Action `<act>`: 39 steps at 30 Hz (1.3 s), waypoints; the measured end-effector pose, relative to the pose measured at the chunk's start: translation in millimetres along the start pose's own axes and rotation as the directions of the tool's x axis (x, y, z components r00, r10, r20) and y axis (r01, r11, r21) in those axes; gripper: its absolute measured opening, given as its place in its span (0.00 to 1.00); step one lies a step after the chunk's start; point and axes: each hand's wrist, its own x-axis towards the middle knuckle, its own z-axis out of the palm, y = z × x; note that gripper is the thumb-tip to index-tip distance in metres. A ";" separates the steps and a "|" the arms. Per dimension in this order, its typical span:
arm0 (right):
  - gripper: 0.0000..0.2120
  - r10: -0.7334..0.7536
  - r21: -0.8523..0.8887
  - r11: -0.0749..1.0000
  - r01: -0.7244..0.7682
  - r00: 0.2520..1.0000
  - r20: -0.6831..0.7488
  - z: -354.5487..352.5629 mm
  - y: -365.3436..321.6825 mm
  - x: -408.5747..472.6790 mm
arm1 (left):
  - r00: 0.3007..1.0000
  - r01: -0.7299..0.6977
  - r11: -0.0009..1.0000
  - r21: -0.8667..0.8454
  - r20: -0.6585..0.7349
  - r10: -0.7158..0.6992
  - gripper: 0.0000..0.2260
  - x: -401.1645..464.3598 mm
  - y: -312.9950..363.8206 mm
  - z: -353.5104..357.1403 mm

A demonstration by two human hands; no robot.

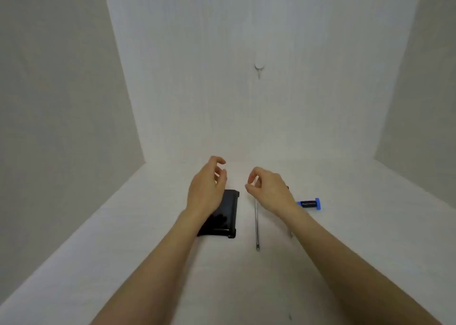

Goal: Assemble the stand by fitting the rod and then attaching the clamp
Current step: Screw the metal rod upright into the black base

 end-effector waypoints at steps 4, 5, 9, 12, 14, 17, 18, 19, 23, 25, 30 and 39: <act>0.10 0.092 -0.281 0.958 -0.063 0.992 0.090 12.5 8.1 -6.0 | 0.995 0.096 0.995 0.015 0.027 -0.097 0.15 -13.2 -15.1 7.2; 0.11 0.113 -0.312 0.948 -0.070 0.986 0.122 13.8 9.3 -7.3 | 0.992 0.112 0.992 0.051 0.047 -0.115 0.18 -15.1 -18.6 8.9; 0.13 0.194 -0.417 0.905 -0.087 0.955 0.222 12.7 11.8 -10.4 | 0.951 0.188 0.945 0.266 0.191 -0.243 0.29 -17.1 -25.0 10.9; 0.16 0.266 -0.442 0.886 -0.141 0.934 0.236 11.6 9.7 -12.4 | 0.880 0.225 0.898 0.378 0.318 -0.354 0.37 -23.8 -26.7 14.1; 0.15 0.302 -0.464 0.869 -0.173 0.928 0.220 12.5 7.0 -13.4 | 0.847 0.231 0.884 0.405 0.364 -0.388 0.39 -27.7 -26.3 15.2; 0.15 0.323 -0.528 0.828 -0.187 0.930 0.177 19.1 2.9 -15.1 | 0.843 0.247 0.906 0.343 0.386 -0.376 0.40 -28.3 -24.4 14.1; 0.15 0.326 -0.543 0.818 -0.188 0.930 0.170 21.3 2.2 -14.7 | 0.844 0.254 0.916 0.312 0.391 -0.367 0.40 -28.0 -22.5 13.3; 0.15 0.336 -0.546 0.814 -0.198 0.928 0.164 22.1 1.2 -13.5 | 0.844 0.263 0.922 0.285 0.395 -0.363 0.40 -27.9 -21.1 12.5; 0.15 0.424 -0.319 0.885 -0.339 0.870 0.251 8.8 4.6 -6.1 | 0.825 0.283 0.933 0.224 0.440 -0.356 0.43 -28.4 -16.3 10.7; 0.11 0.436 0.040 0.873 -0.485 0.815 0.382 -3.7 8.9 -6.2 | 0.797 0.286 0.932 0.224 0.484 -0.361 0.44 -29.1 -13.6 11.1; 0.06 0.283 0.444 0.755 -0.483 0.850 0.444 -13.1 16.1 -2.3 | 0.731 0.302 0.924 0.233 0.566 -0.381 0.45 -30.9 -8.2 14.3; 0.05 0.133 0.475 0.864 -0.169 0.985 0.109 1.1 14.6 3.9 | 0.848 0.118 0.974 0.194 0.491 -0.201 0.28 -32.3 -8.0 12.1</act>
